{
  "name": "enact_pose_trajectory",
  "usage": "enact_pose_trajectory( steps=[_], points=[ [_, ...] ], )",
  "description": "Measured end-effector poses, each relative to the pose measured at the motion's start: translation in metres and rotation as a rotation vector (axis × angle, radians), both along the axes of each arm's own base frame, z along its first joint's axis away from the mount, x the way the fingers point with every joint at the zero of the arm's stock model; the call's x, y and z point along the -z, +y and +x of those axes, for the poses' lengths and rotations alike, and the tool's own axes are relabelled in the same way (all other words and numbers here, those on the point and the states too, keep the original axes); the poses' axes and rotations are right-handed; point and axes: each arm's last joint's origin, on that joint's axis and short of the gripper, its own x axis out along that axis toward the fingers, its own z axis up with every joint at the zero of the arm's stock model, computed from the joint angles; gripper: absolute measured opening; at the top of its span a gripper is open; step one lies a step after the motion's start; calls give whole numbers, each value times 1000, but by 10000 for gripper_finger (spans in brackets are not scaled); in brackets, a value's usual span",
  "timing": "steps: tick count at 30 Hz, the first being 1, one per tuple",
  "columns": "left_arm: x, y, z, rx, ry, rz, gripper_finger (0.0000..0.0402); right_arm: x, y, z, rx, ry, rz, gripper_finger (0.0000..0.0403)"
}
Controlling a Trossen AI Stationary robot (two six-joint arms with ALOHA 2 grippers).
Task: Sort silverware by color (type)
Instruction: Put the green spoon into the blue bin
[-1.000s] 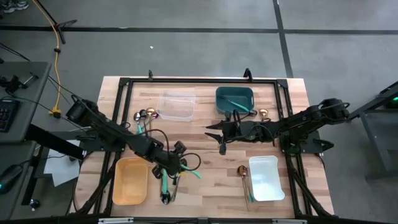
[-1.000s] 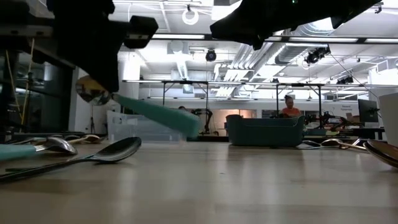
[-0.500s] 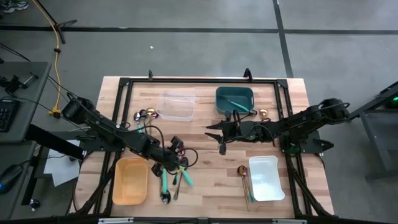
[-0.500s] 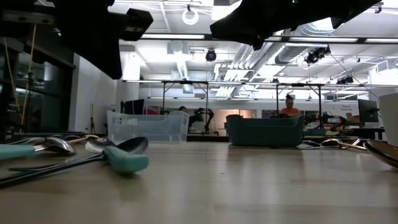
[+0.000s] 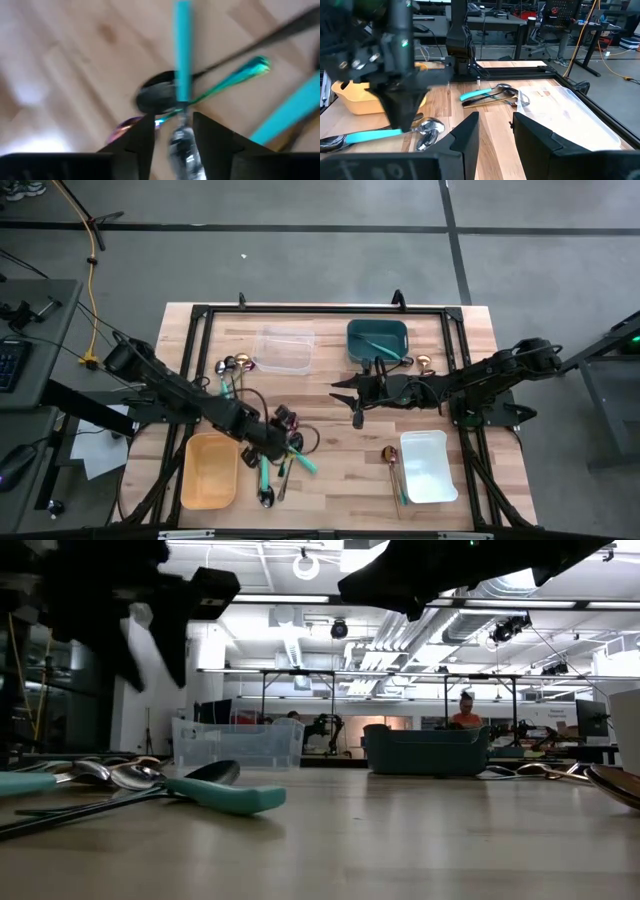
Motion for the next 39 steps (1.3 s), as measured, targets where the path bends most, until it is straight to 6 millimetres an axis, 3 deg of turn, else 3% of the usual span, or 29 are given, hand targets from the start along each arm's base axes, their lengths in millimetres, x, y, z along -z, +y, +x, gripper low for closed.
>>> enact_pose_trajectory(
  steps=[7,15,22,31,39],
  points=[
    [25,-14,9,163,12,91,168,1,0,0,0,5,1,114],
    [50,4,24,43,96,89,164,1,0,0,4,8,24,114],
    [53,22,24,-82,201,-4,163,2,0,0,4,18,22,114],
    [53,22,28,-121,194,-91,163,4,0,-1,4,33,19,114],
    [62,22,28,-174,216,-39,163,4,0,-1,5,35,22,114]
  ],
)
